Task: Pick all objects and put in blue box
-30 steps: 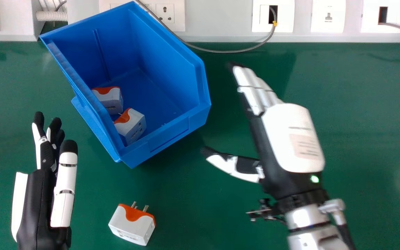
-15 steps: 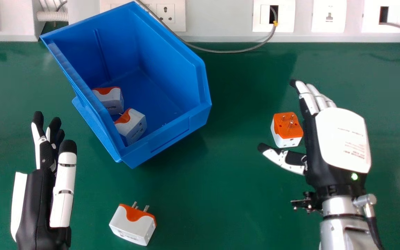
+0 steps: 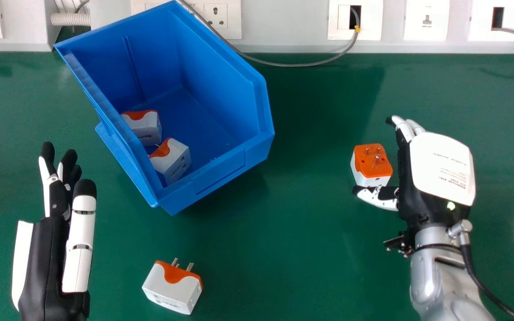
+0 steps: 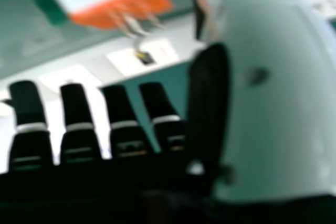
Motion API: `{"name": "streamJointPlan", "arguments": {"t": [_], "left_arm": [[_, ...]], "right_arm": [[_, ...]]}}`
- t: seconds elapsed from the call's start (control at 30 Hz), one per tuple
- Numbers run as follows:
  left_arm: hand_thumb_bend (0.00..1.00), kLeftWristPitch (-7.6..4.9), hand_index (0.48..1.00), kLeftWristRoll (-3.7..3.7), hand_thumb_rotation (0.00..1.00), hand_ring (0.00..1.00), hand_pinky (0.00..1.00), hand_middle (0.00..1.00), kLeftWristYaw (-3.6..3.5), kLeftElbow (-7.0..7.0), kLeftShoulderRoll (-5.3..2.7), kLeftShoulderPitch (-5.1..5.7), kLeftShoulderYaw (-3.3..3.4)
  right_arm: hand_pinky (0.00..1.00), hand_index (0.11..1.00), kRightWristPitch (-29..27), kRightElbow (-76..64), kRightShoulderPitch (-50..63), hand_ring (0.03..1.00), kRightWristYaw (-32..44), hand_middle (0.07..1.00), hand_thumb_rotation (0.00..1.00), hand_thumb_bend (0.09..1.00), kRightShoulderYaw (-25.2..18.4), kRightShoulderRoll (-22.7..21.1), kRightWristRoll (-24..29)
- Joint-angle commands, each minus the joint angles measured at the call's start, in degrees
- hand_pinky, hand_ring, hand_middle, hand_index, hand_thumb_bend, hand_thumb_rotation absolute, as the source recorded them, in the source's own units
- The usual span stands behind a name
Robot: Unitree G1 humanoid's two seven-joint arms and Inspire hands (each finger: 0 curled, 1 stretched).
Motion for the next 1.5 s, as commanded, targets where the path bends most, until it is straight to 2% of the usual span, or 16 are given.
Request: {"name": "streamJointPlan", "arguments": {"t": [0.0,0.1,0.27,0.47,0.57,0.63,0.73,0.93,1.0,1.07,1.17,1.23,1.33,1.4,1.47], "left_arm": [[0.28,-0.57,1.0,-0.64,0.94,1.0,1.0,1.0,-0.23,-1.23,0.38,0.15,0.22],[0.3,-0.39,1.0,-0.03,0.94,1.0,1.0,1.0,-0.17,-1.55,0.45,0.46,0.3],[0.3,-0.3,1.0,-0.36,0.93,1.0,1.0,1.0,-0.26,-2.04,0.28,0.85,0.29],[0.32,-0.06,1.0,0.36,0.93,1.0,1.0,1.0,-0.02,-2.32,0.43,1.13,0.33],[0.33,0.64,1.0,0.42,0.93,1.0,1.0,1.0,-0.04,-3.33,0.36,1.64,0.14],[0.34,1.05,1.0,0.15,0.93,1.0,1.0,1.0,-0.22,-3.83,0.4,1.93,0.09],[0.33,1.24,1.0,0.15,0.93,1.0,1.0,1.0,-0.45,-4.4,0.54,2.31,0.08],[0.33,1.8,1.0,0.15,0.94,1.0,1.0,1.0,-0.3,-5.26,0.28,2.64,0.03],[0.32,2.15,1.0,-0.18,0.94,1.0,1.0,1.0,-0.44,-5.55,0.26,2.85,0.02],[0.33,2.51,1.0,0.05,0.94,1.0,1.0,1.0,-0.44,-5.85,0.42,3.06,0.09],[0.31,1.83,1.0,0.06,0.94,1.0,1.0,1.0,-0.46,-5.48,0.44,3.0,0.33],[0.29,1.59,1.0,0.21,0.94,1.0,1.0,1.0,-0.42,-5.3,0.54,2.93,0.52],[0.3,2.18,1.0,0.37,0.94,1.0,1.0,1.0,-0.36,-5.84,0.66,3.26,0.71],[0.31,2.55,1.0,-0.01,0.94,1.0,1.0,1.0,-0.52,-6.41,0.7,3.57,0.79],[0.31,2.87,1.0,-0.4,0.94,1.0,1.0,1.0,-0.72,-7.05,0.75,3.85,0.86]], "right_arm": [[0.68,0.83,0.4,1.84,-3.5,0.803,0.49,0.846,0.26,0.564,0.63,-0.09,0.55],[0.68,0.836,1.14,4.71,-5.52,0.807,1.53,0.85,0.28,0.553,1.72,-0.27,0.56],[0.69,0.836,1.85,8.44,-8.25,0.806,3.08,0.848,0.27,0.556,3.01,0.08,1.53],[0.68,0.83,2.37,12.54,-11.14,0.803,3.61,0.842,0.27,0.568,4.75,0.72,2.23],[0.67,0.826,2.5,13.99,-12.17,0.799,3.54,0.838,0.29,0.563,5.74,0.8,2.13],[0.66,0.819,2.35,14.78,-12.74,0.792,3.33,0.832,0.3,0.567,6.23,0.81,2.13],[0.66,0.821,1.4,15.44,-13.26,0.793,3.19,0.833,0.29,0.556,6.8,0.48,2.25],[0.68,0.831,0.77,16.37,-14.37,0.805,4.3,0.845,0.29,0.534,8.23,-0.49,2.05],[0.69,0.838,0.75,16.66,-14.74,0.816,5.05,0.852,0.29,0.517,8.47,-0.81,2.24],[0.7,0.84,0.26,17.23,-15.01,0.821,5.11,0.855,0.29,0.51,8.55,-1.18,2.51],[0.71,0.843,-0.52,18.41,-15.51,0.824,5.21,0.857,0.29,0.502,8.64,-1.56,3.04],[0.7,0.837,-1.17,19.21,-15.79,0.819,4.9,0.851,0.27,0.506,8.5,-1.63,3.59],[0.7,0.825,-2.18,20.57,-16.21,0.811,4.27,0.841,0.23,0.513,8.44,-1.69,4.45],[0.69,0.811,-3.22,21.79,-16.56,0.794,3.78,0.828,0.18,0.508,8.04,-1.59,5.34],[0.64,0.777,-3.86,23.17,-17.15,0.739,4.12,0.787,0.08,0.499,7.27,-1.22,6.97]]}}
